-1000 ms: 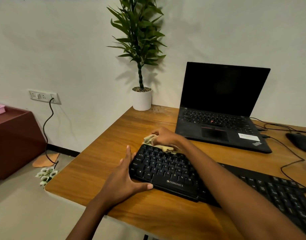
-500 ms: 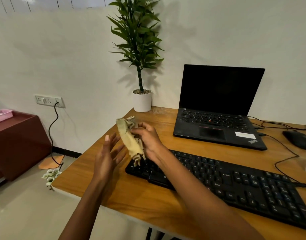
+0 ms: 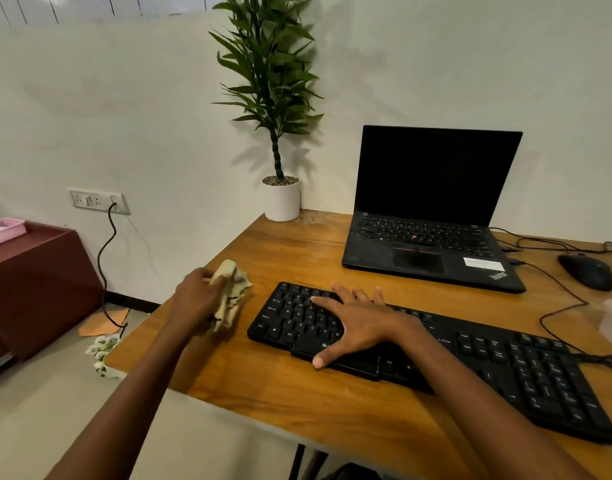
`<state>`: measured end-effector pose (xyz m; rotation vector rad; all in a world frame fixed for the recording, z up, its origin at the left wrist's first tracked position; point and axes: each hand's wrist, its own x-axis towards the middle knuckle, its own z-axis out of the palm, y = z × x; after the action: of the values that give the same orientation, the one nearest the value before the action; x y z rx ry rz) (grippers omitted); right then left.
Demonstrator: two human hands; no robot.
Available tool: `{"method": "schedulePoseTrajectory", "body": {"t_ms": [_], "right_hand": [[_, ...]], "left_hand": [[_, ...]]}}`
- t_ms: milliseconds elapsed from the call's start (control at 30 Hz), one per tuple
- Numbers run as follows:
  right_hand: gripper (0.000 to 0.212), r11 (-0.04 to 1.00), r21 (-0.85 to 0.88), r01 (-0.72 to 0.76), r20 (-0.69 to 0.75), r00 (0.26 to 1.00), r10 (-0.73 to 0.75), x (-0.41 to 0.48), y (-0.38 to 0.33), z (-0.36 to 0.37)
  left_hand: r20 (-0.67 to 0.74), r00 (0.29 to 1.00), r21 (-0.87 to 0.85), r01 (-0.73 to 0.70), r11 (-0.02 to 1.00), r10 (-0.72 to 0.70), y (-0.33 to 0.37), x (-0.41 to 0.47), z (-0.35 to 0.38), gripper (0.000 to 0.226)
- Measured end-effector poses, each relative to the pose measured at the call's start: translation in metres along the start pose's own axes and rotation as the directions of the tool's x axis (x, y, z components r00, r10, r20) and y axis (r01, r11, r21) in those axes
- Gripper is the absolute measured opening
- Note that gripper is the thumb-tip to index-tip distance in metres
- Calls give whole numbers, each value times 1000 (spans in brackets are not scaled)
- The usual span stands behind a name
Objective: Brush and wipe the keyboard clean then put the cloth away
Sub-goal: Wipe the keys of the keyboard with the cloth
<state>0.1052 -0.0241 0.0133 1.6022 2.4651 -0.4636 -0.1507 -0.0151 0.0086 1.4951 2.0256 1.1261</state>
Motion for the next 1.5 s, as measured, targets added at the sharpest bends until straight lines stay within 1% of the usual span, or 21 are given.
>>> {"method": "schedulePoseTrajectory", "body": {"t_ms": [33,100,233,333,433,533,600,633,667,700,800,867,933,1000,1067,1133,1233,1300,1367,1433,1500], "right_hand": [[107,1000,-6,5,17,1000,-5,0,2,2],[109,1000,-16,21,-5,1000,-21,2,2,2],[109,998,-44,35,-38,999,-36,2,1,3],[107,998,-46,42,-65,997,-45,3,2,3],[106,998,-43,44,-82,995,-48,5,2,2],[107,998,-46,51,-92,994,-55,5,3,4],[108,997,-52,50,-96,994,-54,4,3,5],[108,997,-52,48,-96,994,-53,5,3,5],[108,997,-52,48,-94,994,-53,5,2,5],[107,997,-53,49,-91,994,-53,5,2,5],[106,998,-44,53,-89,994,-57,3,2,6],[105,998,-36,57,-92,994,-61,2,2,6],[105,998,-32,56,-91,994,-58,2,2,5],[105,998,-35,50,-89,995,-53,2,2,6],[106,998,-40,45,-87,995,-48,2,2,5],[108,998,-51,44,-83,995,-48,3,2,5],[110,997,-56,45,-87,995,-50,4,1,5],[111,998,-50,49,-93,994,-54,3,1,7],[112,998,-39,52,-93,994,-56,3,1,6],[112,998,-35,53,-92,994,-56,3,1,5],[112,998,-34,54,-91,994,-57,3,1,5]], "left_hand": [[31,999,73,-38,997,35,1,5,8,36],[64,994,143,-96,985,87,4,13,28,30],[95,993,84,-80,993,72,15,22,63,28],[130,986,97,-113,989,100,21,25,72,26],[214,966,122,-176,977,147,18,23,64,22],[312,930,102,-235,967,193,9,10,41,17],[388,899,35,-235,971,203,1,-1,26,13],[405,892,-13,-211,977,198,-1,-3,22,16],[404,896,-40,-181,983,182,-1,-3,22,18],[389,909,-31,-152,988,152,1,0,26,18],[289,955,69,-91,993,68,11,15,49,12],[237,971,82,-53,995,33,15,26,64,15],[222,975,106,-48,993,23,19,35,72,20],[251,968,115,-57,992,26,21,40,74,19],[310,951,65,-36,997,14,19,36,67,15],[381,925,34,-15,999,1,13,26,51,15],[451,893,81,-33,996,-7,0,1,21,16],[455,890,73,2,997,-35,-5,-11,11,14],[411,910,56,25,998,-46,-4,-11,17,13],[323,946,95,-23,995,-9,3,-3,33,15],[264,964,123,-58,991,24,13,11,51,16]]}}
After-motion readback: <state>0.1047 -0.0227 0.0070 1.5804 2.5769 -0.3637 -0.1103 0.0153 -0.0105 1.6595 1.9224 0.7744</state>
